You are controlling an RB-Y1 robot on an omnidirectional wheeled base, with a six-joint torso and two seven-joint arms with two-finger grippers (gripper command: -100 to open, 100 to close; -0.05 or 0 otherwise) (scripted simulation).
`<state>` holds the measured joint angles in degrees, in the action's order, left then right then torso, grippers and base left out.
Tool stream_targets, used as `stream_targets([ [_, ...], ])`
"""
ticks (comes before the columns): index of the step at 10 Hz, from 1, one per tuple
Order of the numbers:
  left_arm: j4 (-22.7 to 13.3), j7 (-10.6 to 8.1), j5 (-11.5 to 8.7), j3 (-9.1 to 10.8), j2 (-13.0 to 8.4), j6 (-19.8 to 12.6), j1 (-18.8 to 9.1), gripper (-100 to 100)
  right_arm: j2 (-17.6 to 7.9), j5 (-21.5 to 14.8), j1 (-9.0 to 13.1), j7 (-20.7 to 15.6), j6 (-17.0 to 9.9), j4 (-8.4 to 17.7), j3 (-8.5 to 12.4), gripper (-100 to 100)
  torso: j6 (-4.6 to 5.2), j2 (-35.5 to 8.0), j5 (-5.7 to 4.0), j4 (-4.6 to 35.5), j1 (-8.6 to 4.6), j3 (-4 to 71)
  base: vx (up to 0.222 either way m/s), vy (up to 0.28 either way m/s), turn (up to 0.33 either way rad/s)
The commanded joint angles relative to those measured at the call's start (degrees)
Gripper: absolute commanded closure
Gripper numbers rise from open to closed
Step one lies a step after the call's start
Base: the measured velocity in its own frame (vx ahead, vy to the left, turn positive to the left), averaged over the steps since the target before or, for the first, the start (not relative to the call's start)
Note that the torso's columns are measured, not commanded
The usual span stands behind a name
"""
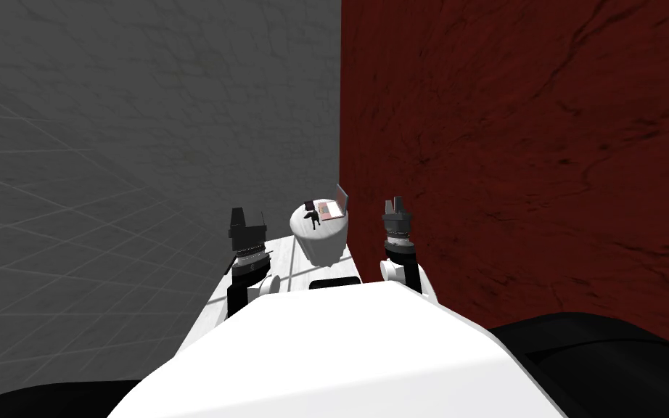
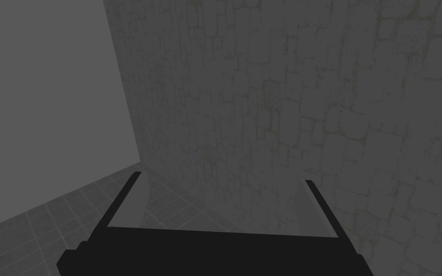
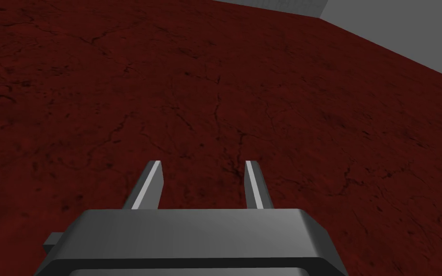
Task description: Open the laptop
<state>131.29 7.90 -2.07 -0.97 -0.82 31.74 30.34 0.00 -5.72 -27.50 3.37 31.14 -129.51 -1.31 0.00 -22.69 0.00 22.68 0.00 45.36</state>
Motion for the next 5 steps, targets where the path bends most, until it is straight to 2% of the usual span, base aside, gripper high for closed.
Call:
stream_targets([
  [1,0.00,0.00,0.00,0.00,0.00,0.00,0.00,0,0.00,0.00,0.00,0.00,0.00,0.00,0.00,0,0.00,-4.24,0.00,4.23,0.00,8.45,0.000,0.000,0.000],
  [3,0.00,0.00,0.00,0.00,0.00,0.00,0.00,0,0.00,0.00,0.00,0.00,0.00,0.00,0.00,0,0.00,-12.70,0.00,12.69,0.00,25.37,0.000,0.000,0.000],
  [4,0.00,0.00,0.00,0.00,0.00,0.00,0.00,0,-1.75,-0.24,0.29,-0.41,-0.30,0.46,-0.03,-100,0.00,-16.93,0.00,16.92,0.00,33.83,0.009,0.008,0.014],
  [5,-0.02,0.00,0.00,0.00,0.00,0.00,0.00,0,-3.02,-0.48,0.58,-0.82,-0.61,0.91,-0.06,-100,0.00,-18.85,0.01,18.80,0.02,37.78,0.007,0.020,0.020],
])
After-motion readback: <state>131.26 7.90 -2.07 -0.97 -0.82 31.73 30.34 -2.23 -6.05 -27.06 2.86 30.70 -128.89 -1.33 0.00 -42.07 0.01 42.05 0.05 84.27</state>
